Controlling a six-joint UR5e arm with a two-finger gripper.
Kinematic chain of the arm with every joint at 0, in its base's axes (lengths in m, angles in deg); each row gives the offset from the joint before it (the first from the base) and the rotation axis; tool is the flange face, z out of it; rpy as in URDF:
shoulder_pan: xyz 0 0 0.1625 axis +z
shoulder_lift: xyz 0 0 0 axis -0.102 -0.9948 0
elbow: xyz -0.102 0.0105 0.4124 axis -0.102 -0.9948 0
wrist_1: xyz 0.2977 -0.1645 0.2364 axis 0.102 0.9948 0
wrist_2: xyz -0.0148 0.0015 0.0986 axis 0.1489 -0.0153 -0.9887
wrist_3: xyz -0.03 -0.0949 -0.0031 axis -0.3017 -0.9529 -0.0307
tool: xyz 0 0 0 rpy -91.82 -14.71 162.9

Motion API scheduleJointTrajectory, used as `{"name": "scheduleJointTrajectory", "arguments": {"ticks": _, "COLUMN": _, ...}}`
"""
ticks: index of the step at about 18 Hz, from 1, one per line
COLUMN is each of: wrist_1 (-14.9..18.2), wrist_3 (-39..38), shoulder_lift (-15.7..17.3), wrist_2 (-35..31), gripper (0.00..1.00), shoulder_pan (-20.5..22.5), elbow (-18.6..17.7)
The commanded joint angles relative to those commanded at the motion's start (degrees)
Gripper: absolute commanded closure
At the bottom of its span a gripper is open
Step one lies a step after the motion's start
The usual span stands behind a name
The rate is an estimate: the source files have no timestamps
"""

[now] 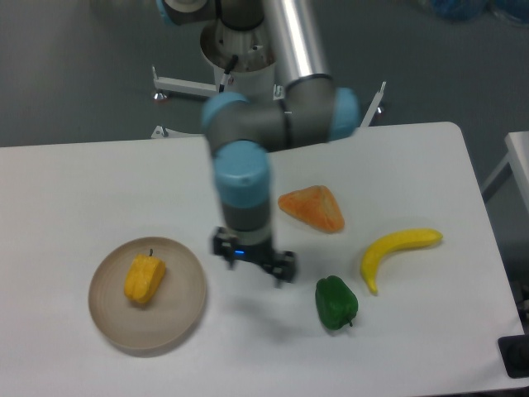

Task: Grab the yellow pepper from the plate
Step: 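Move the gripper from beside the green pepper over the yellow pepper on the plate, then lower the gripper onto the yellow pepper and close on it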

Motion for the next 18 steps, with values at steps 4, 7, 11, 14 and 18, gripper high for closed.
{"name": "scheduleJointTrajectory", "arguments": {"ticks": 4, "wrist_1": 0.00, "wrist_3": -3.35, "shoulder_lift": 0.00, "wrist_2": 2.55, "gripper": 0.00, "shoulder_pan": -3.87, "elbow": -1.41}}
{"name": "scheduleJointTrajectory", "arguments": {"ticks": 7, "wrist_1": -0.09, "wrist_3": -3.97, "shoulder_lift": -0.17, "wrist_2": 2.64, "gripper": 0.00, "shoulder_pan": -5.20, "elbow": -1.41}}
{"name": "scheduleJointTrajectory", "arguments": {"ticks": 11, "wrist_1": -0.44, "wrist_3": -3.71, "shoulder_lift": -0.79, "wrist_2": 2.03, "gripper": 0.00, "shoulder_pan": -5.46, "elbow": -1.41}}
{"name": "scheduleJointTrajectory", "arguments": {"ticks": 14, "wrist_1": -1.05, "wrist_3": -3.36, "shoulder_lift": -1.49, "wrist_2": 1.67, "gripper": 0.00, "shoulder_pan": -5.55, "elbow": -1.41}}
{"name": "scheduleJointTrajectory", "arguments": {"ticks": 18, "wrist_1": -1.05, "wrist_3": -3.01, "shoulder_lift": -1.58, "wrist_2": 1.76, "gripper": 0.00, "shoulder_pan": -5.73, "elbow": -1.50}}
